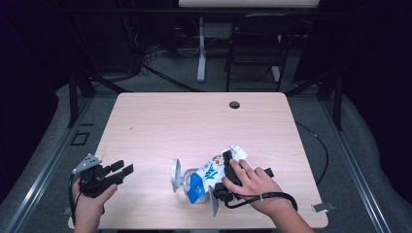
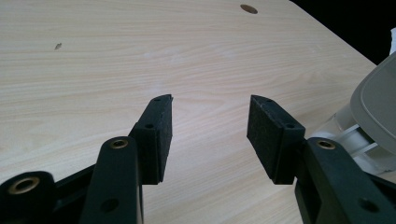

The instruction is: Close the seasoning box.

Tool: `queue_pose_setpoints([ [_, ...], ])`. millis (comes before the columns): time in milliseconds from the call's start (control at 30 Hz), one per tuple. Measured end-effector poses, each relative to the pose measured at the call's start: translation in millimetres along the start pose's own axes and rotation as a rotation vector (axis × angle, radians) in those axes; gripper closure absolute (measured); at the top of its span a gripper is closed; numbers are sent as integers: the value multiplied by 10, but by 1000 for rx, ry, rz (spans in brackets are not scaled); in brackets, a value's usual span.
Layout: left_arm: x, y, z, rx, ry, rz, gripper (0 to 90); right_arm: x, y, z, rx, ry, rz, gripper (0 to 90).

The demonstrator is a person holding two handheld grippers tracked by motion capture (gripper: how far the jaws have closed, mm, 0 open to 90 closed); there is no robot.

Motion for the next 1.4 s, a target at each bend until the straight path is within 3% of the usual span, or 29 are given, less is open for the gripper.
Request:
queue_pose_setpoints([
  [1167,-5,2,-2,-1,-1,1,509,10,-30,1,-13,1,-5,618],
  [1400,-3,4,-1,1,-1,3,509,-2,-21,4,-4,22,8,625],
])
Point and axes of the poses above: each handheld gripper's, and its own axes: y roughly forward along the jaws, z roughly out of its top, x roughly to its right, the point moved 5 cm from there along y, roughly forward along the jaws, and after that the axes turned 13 degrees about -x, right-handed, at the moved point
